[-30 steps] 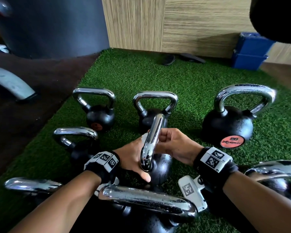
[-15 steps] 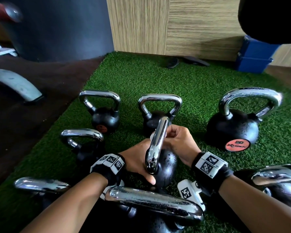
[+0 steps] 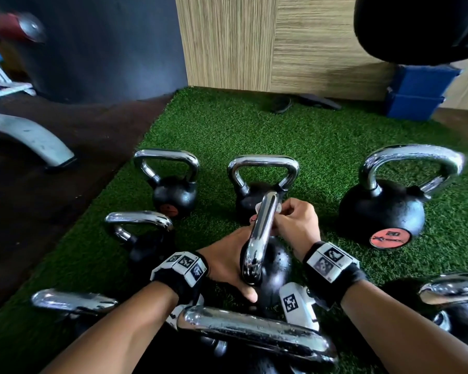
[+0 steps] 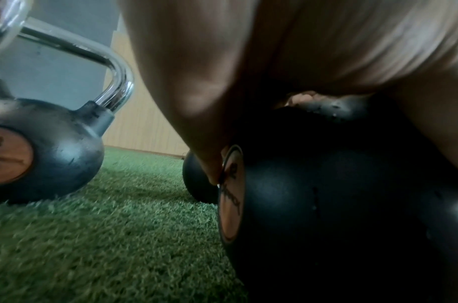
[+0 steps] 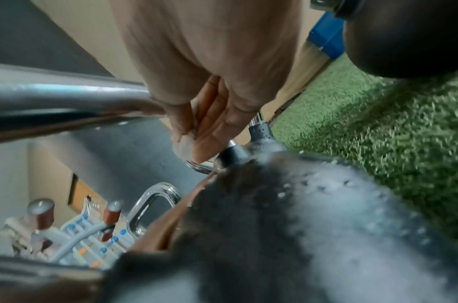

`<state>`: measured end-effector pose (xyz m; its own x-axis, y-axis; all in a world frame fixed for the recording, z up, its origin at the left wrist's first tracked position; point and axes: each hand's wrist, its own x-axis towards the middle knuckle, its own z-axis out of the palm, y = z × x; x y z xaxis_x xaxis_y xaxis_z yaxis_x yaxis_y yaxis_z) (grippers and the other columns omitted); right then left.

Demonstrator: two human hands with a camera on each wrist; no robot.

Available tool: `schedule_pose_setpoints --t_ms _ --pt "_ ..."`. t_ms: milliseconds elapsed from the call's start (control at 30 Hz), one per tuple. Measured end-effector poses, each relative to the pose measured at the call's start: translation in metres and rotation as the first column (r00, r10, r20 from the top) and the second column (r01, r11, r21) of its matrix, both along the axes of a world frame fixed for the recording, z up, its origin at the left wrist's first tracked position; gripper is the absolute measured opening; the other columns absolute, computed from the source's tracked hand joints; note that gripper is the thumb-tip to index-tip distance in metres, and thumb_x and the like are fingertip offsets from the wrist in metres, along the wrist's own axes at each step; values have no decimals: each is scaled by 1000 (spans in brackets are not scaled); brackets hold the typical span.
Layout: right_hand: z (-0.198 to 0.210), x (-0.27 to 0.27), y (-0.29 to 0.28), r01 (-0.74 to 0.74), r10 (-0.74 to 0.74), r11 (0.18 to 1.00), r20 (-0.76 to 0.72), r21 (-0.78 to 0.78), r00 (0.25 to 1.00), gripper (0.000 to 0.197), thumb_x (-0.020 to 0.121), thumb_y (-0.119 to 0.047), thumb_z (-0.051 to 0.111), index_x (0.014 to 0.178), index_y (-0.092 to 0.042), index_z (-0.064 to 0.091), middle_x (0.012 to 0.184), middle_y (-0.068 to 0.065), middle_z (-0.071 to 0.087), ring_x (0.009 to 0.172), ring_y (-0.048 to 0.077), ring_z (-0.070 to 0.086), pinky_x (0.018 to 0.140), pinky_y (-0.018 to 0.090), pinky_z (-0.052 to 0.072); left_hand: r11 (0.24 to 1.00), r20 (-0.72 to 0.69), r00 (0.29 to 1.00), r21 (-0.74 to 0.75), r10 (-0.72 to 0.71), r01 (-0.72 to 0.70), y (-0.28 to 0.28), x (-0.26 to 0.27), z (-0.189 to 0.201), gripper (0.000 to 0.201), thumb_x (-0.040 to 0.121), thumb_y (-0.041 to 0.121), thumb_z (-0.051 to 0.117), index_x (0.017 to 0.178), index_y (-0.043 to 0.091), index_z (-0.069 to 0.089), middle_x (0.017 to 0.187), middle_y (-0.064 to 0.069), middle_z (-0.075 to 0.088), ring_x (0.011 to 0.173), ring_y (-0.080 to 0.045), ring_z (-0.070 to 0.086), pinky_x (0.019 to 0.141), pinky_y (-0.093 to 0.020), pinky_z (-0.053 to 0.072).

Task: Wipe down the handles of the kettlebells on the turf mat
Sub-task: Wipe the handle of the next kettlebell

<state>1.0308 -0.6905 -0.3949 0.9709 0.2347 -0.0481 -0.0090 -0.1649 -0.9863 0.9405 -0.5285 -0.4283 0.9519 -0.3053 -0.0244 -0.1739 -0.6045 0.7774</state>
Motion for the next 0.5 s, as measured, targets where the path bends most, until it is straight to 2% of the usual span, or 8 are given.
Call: schedule_pose_setpoints --t_ms 67,167,233,300,333,400,433,500 --pt "2 0 3 29 -30 999 -29 -15 999 21 79 -6 79 74 -7 59 59 7 73 50 19 72 42 22 53 1000 -7 1000 5 -4 4 1 0 -2 124 48 33 103 134 69 22 148 18 42 138 5 39 116 -19 35" --pt "4 0 5 52 -54 998 -85 -32 995 26 81 1 73 66 -8 54 45 3 65 37 14 63 36 22 49 997 25 1000 80 -3 1 -1 0 -1 123 47 42 100 141 56 23 146 26 39 134 8 39 117 -22 35" --pt "6 -2 8 19 -26 999 -147 -48 989 30 81 -4 76 65 -10 51 45 6 64 39 18 64 35 27 52 992 65 998 122 -26 18 -2 -2 6 118 47 46 97 133 70 21 136 49 32 128 23 34 110 -4 30" --pt "8 -3 10 -3 -20 991 -170 -133 985 32 78 -13 80 66 -13 50 44 6 64 37 16 64 34 21 48 982 55 998 186 -24 14 -4 -6 14 111 46 52 94 129 73 23 131 56 31 120 30 36 99 1 35" --pt "8 -3 11 -6 -24 980 -148 -201 989 31 78 -16 80 66 -13 51 40 3 62 34 12 61 32 17 44 970 38 999 244 1 -10 -5 -8 18 109 46 57 92 132 68 26 133 51 36 118 24 43 101 -8 42" --pt "10 -4 11 -11 -17 959 -95 -283 995 26 79 -17 79 67 -10 56 38 -1 60 31 7 58 30 14 40 920 -21 999 392 32 -21 -3 -11 23 115 46 66 87 143 49 26 143 27 46 123 -1 55 107 -35 49" --pt "11 -5 11 -20 -4 951 -77 -310 997 23 80 -18 77 71 -6 60 45 3 65 35 10 62 33 17 45 880 -60 998 474 36 -3 -1 -12 27 117 49 64 87 146 43 25 145 17 50 125 -12 57 109 -39 48" --pt "13 -8 10 -69 47 936 -71 -345 996 20 86 -18 71 86 2 69 68 14 74 49 21 70 51 35 61 814 -110 992 581 66 10 6 -14 41 105 64 45 87 149 44 26 139 8 61 122 -19 62 104 -36 52"
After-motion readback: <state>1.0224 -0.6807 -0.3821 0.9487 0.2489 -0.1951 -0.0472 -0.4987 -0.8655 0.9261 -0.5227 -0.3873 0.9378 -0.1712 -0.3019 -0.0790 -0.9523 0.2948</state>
